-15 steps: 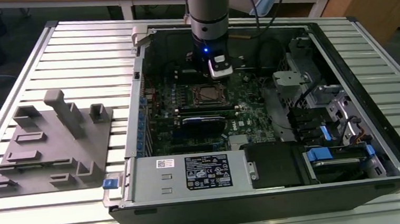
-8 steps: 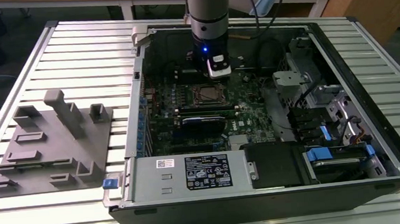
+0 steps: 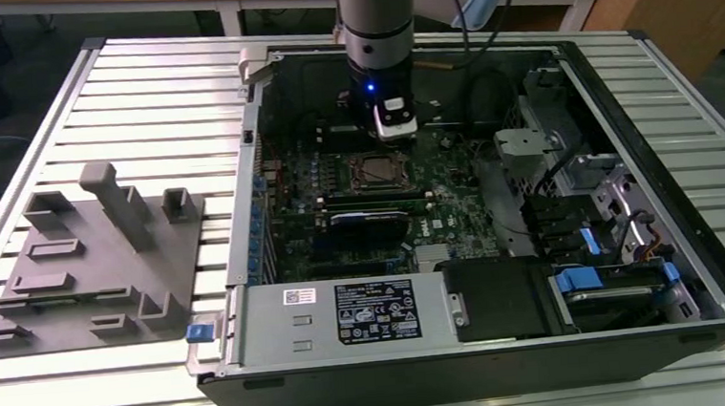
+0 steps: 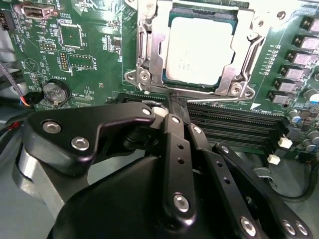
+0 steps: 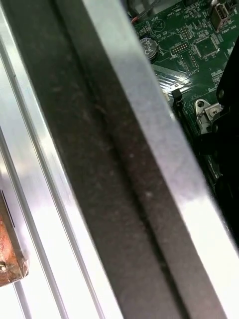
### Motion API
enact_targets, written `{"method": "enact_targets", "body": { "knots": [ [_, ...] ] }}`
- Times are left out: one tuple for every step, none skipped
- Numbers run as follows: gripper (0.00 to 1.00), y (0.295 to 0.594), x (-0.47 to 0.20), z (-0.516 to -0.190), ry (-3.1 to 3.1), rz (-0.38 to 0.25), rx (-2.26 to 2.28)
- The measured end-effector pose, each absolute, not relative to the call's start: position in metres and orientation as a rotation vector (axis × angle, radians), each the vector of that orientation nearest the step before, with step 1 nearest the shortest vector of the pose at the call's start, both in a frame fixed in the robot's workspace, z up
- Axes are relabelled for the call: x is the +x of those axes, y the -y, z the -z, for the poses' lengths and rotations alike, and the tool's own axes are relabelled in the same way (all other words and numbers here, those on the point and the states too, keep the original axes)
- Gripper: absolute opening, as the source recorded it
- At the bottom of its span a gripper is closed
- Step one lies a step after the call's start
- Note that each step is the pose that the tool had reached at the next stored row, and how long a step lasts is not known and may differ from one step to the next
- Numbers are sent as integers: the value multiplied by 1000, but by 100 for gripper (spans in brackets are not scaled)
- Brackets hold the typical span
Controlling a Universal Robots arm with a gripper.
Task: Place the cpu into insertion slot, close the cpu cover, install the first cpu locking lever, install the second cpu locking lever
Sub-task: 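Install the first cpu locking lever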
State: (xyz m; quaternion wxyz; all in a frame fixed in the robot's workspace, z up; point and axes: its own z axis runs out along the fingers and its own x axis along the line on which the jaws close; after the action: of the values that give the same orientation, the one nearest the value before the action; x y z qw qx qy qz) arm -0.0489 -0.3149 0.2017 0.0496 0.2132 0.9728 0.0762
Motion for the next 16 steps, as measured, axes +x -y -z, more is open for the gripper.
{"method": "enact_targets", "body": {
  "knots": [
    [11,315,-49,-202,-2963,-232,650],
    [11,314,-50,-202,-2962,-232,651],
    [11,314,-50,-202,-2962,-232,652],
    [11,314,-50,-202,-2961,-232,653],
    [11,314,-51,-202,-2961,-232,654],
    [11,314,-51,-201,-2961,-232,655],
    [11,314,-51,-201,-2960,-232,656],
    [11,314,-51,-201,-2960,-232,657],
    [11,314,-51,-201,-2959,-232,659],
    [11,314,-51,-201,-2959,-231,660],
    [11,314,-51,-201,-2959,-231,661],
    [11,314,-51,-201,-2958,-230,661],
    [11,314,-51,-201,-2958,-230,662],
    [11,314,-51,-201,-2958,-229,663],
    [11,314,-51,-201,-2958,-229,663],
    [11,314,-51,-201,-2958,-229,663]
  ]
}}
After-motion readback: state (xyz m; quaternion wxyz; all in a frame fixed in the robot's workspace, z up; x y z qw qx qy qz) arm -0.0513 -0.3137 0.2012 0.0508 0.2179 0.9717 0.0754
